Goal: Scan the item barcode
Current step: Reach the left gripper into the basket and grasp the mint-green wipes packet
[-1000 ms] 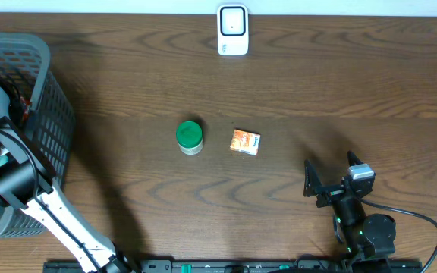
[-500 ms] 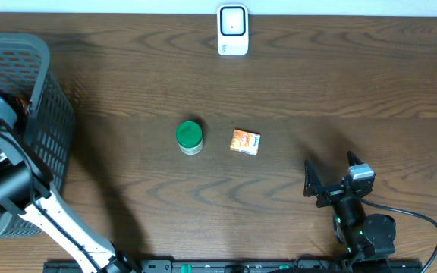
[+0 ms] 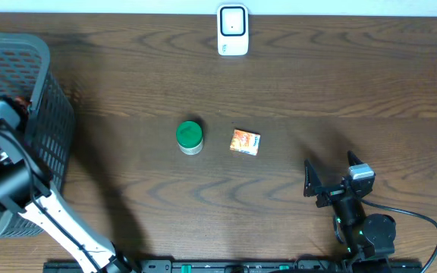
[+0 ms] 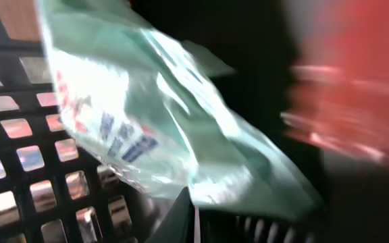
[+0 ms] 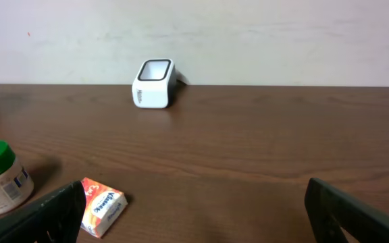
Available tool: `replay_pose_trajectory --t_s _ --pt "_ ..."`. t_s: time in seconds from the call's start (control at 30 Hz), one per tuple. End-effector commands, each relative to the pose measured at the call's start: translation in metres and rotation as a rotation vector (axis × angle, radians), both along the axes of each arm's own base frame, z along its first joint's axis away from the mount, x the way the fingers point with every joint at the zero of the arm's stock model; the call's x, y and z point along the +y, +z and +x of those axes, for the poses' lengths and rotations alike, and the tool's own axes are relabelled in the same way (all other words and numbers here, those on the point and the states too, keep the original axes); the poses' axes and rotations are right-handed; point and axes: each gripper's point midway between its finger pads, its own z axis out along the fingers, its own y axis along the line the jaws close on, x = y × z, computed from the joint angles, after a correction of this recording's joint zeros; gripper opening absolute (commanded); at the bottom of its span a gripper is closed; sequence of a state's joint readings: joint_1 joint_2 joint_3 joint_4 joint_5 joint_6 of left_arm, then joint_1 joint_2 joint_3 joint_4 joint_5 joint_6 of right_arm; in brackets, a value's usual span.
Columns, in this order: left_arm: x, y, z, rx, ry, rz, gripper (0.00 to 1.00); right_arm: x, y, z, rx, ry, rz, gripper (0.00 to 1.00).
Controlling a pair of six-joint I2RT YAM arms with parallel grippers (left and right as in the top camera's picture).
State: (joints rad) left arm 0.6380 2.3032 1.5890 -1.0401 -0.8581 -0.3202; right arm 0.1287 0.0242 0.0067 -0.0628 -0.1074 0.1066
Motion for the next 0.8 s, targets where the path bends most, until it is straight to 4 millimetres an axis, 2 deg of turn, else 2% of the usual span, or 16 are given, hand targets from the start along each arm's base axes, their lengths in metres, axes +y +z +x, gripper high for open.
replay_pose_trajectory --t_s 0.0,0.07,0.17,0.23,0.27,0.3,0.33,0.37,0.6,0.77 --pt "-0.028 0.033 0.064 -0.218 -0.093 0.009 0.07 0.001 0.000 0.000 0.003 0.001 0.012 0.99" --pt "-0.048 0.064 0.101 -0.376 -0.162 0.032 0.07 0.001 0.000 0.000 0.003 0.001 0.012 0.99" --pt "-0.076 0.102 0.138 -0.590 -0.233 0.007 0.07 0.001 0.000 0.000 0.003 0.001 0.012 0.99" --pt "-0.084 0.121 0.146 -0.656 -0.259 0.016 0.07 0.001 0.000 0.000 0.002 0.002 0.012 0.99" --pt "-0.085 0.127 0.146 -0.669 -0.263 0.022 0.17 0.001 0.000 0.000 0.003 0.002 0.012 0.99" --pt "-0.085 0.129 0.146 -0.673 -0.263 0.025 0.52 0.001 0.000 0.000 0.003 0.001 0.012 0.99" --pt "-0.084 0.128 0.141 -0.659 -0.256 0.019 0.74 0.001 0.000 0.000 0.002 0.002 0.012 0.99" --pt "-0.084 0.124 0.135 -0.633 -0.246 0.007 0.80 0.001 0.000 0.000 0.003 0.002 0.012 0.99" --pt "-0.072 0.100 0.108 -0.527 -0.186 -0.037 0.84 0.001 0.000 0.000 0.003 0.001 0.012 0.99" --pt "-0.062 0.060 0.073 -0.405 -0.098 -0.108 0.84 0.001 0.000 0.000 0.003 0.001 0.012 0.99"
